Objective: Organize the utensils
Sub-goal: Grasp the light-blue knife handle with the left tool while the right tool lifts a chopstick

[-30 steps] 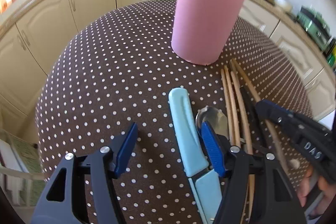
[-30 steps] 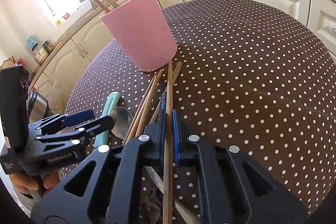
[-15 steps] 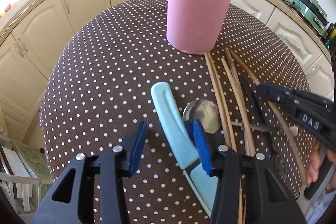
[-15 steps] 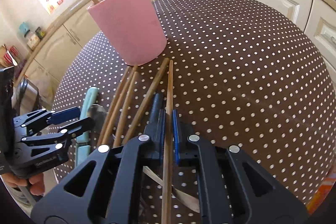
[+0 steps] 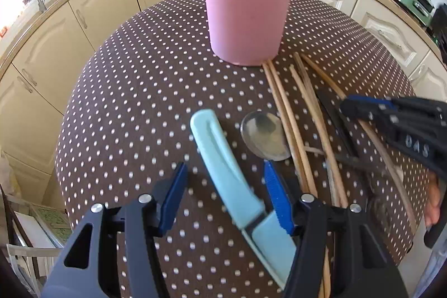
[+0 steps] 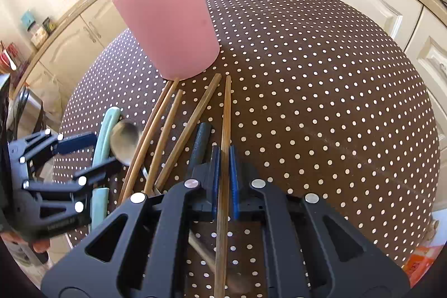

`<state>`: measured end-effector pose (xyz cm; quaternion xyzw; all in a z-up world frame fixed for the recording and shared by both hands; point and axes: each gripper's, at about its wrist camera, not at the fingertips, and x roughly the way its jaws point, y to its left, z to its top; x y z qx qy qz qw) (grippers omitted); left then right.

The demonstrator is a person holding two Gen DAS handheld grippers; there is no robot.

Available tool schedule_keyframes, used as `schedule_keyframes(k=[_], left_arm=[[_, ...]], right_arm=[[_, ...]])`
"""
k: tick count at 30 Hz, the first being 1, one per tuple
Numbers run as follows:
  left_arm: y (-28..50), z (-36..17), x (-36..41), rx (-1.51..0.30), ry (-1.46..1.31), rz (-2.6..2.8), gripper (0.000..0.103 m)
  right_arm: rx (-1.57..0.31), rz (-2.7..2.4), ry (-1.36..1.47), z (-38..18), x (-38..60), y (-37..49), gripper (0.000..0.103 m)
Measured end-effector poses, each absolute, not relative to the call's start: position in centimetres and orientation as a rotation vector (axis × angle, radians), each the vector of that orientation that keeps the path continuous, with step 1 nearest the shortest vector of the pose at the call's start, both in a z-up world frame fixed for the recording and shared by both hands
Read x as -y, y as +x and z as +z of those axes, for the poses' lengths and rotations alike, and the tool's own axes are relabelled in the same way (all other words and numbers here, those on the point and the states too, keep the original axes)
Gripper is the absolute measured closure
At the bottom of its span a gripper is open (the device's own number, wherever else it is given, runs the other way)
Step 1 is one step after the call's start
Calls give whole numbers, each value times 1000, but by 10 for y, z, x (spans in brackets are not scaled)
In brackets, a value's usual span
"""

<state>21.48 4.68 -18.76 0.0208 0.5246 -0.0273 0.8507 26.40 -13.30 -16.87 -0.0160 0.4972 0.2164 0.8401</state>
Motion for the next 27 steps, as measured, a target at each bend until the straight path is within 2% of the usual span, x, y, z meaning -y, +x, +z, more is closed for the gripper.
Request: schedule_keyframes(k=[3, 5, 6, 15, 23, 27], left_arm=[[224, -185, -48, -1103, 37, -45, 52], [225, -182, -49, -1097, 22, -32, 73], [227, -181, -50, -1096, 12, -27, 76], [223, -170, -80, -1023, -96, -29, 81], [193, -126, -94, -824, -170, -88, 82], [187, -112, -92, -789, -164, -111, 83]], right_arm=[[-1075, 456, -76, -169, 127, 267, 95], [-1092, 455, -111, -167, 121, 269, 95], [-1105, 454, -136, -166, 117, 272, 95], [-1122, 456, -254, -164, 96, 281, 96], [-965, 504, -93, -134, 114, 260, 97], [-978, 483, -115, -133, 118, 256, 97]])
